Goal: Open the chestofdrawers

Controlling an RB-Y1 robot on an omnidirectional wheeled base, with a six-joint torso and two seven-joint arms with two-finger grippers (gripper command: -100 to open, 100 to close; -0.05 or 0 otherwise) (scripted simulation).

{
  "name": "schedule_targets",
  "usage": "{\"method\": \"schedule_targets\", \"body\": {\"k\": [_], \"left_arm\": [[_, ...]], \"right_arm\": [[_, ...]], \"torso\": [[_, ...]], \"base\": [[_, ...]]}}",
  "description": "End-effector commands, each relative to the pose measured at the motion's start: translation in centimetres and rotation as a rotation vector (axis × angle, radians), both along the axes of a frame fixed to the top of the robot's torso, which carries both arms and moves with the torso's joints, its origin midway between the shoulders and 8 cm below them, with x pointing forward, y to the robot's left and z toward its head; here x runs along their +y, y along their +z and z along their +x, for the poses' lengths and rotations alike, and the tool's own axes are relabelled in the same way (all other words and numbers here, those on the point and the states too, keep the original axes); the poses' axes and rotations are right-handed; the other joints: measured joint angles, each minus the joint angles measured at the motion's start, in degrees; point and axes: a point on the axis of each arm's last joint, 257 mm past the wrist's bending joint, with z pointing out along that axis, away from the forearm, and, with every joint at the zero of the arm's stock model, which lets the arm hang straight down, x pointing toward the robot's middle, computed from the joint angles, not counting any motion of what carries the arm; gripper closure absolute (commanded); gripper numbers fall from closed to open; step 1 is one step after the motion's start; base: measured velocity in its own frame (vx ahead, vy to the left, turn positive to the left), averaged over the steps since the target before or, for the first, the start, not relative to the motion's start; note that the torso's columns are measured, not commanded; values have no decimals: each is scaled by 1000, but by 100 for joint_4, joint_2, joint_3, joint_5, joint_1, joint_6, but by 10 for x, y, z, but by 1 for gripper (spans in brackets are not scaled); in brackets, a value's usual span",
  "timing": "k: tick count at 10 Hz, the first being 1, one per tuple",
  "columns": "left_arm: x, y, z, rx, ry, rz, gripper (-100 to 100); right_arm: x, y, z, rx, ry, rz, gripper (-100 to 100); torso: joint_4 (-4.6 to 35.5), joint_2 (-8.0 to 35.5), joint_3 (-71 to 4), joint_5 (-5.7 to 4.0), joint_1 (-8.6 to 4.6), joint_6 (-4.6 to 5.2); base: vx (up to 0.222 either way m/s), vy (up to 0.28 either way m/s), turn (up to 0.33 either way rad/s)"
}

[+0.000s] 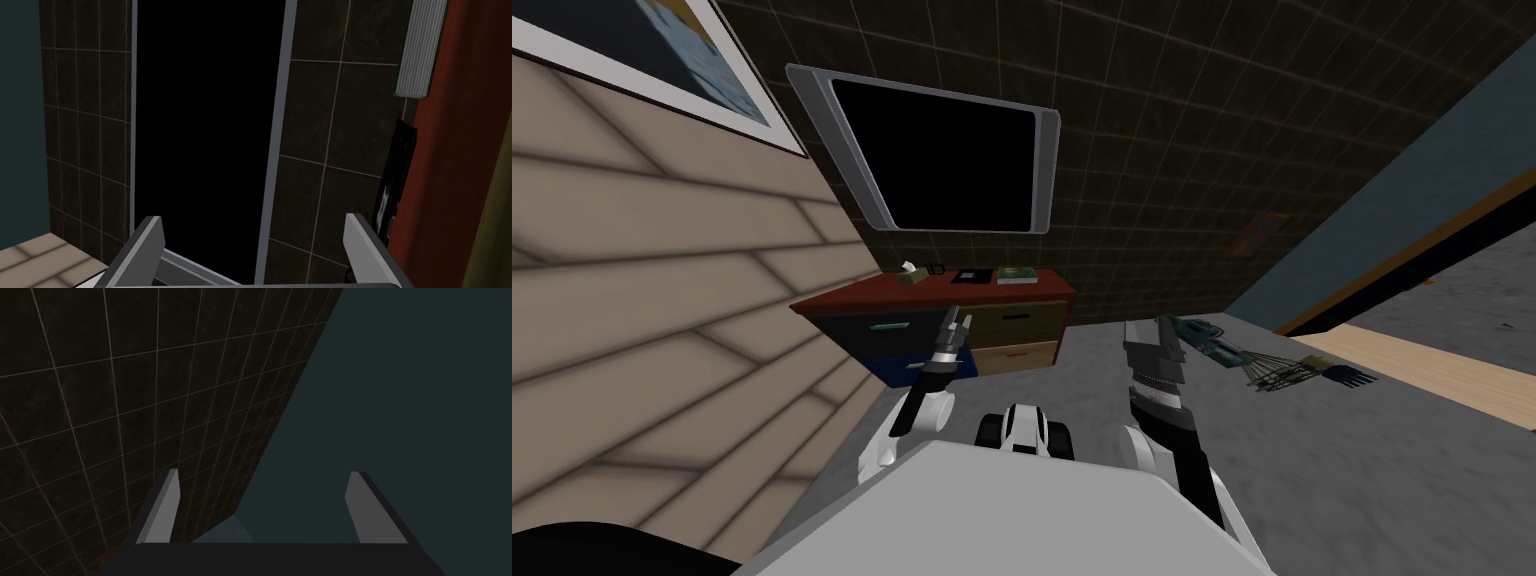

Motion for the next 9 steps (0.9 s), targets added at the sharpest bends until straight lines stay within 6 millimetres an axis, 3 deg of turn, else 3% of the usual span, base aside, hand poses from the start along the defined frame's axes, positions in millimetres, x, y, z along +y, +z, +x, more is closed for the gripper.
{"method": "schedule_targets", "body": {"k": [1, 9], "left_arm": [[8, -25, 7, 38, 12, -3, -100], [29, -90, 23, 145, 44, -2, -100]], "right_arm": [[0, 0, 0, 0, 0, 0, 0], [0, 0, 0, 0, 0, 0, 0]], "torso": [[-1, -5, -3, 1, 4, 1], [-1, -3, -2, 0, 0, 1]], "base": [[77, -61, 21], [61, -52, 17]]}}
